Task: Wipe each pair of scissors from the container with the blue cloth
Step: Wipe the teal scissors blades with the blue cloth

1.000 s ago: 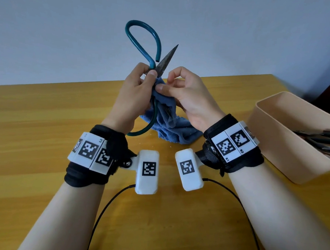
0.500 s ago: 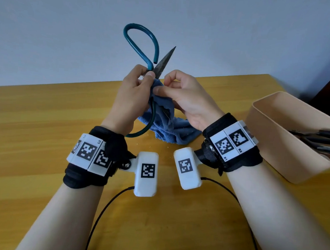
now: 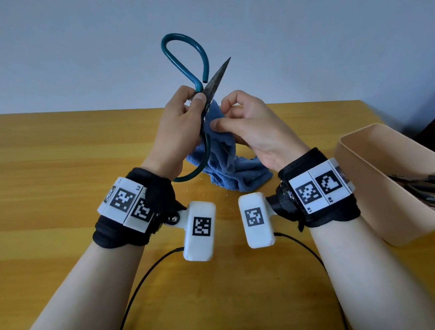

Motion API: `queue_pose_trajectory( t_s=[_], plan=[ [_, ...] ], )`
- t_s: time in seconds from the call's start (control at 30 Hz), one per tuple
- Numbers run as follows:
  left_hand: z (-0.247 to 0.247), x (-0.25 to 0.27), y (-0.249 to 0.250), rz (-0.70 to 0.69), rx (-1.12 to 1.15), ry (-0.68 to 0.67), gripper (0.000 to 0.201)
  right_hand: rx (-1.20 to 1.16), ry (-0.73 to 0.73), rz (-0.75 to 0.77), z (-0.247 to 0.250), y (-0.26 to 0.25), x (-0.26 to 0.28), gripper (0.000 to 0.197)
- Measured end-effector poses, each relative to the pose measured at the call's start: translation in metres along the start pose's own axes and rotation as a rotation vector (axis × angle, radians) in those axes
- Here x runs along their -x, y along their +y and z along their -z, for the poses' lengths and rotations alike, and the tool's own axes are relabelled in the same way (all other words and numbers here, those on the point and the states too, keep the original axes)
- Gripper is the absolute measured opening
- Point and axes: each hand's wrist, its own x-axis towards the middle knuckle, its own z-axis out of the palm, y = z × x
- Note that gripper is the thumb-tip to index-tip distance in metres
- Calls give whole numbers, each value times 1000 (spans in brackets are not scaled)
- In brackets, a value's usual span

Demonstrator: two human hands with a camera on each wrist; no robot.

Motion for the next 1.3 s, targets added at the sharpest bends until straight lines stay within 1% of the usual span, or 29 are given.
queue_pose_trajectory(
  t_s=[0.07,0.13,0.3,0.33,0.43,0.5,0.6,0.67,0.77,0.9,1.03,1.17,1.3],
  plan=[
    [0,1,-2,7,8,1,18,76,-64,-24,4,-2,1,23],
    [-2,3,-3,1,-6,-1,19,100,-99,-46,9,-3,3,24],
    [-6,2,1,-11,2,-6,19,-13,2,-27,5,-1,3,21],
    [-4,1,1,-9,5,3,18,-16,-17,-26,4,-1,2,21],
    [4,0,-1,-2,15,33,18,24,-139,-53,5,-2,2,27],
    [6,0,-2,3,22,35,18,46,-164,-66,5,-3,3,28],
    [5,-1,-1,10,21,31,18,49,-60,-49,-1,0,3,21],
    [4,-2,0,2,34,32,16,22,-11,-38,-5,3,2,20],
    [11,-3,2,7,54,70,15,-28,-41,-42,-9,3,3,20],
    [17,-4,3,25,60,94,14,21,-109,-42,-7,1,4,23],
    [12,-4,0,-15,10,67,17,135,-35,-8,-6,5,3,23],
    [13,-5,3,18,49,85,16,133,17,42,-8,5,4,26],
    [17,-6,2,22,60,105,15,114,8,68,-14,6,4,24]
  ],
)
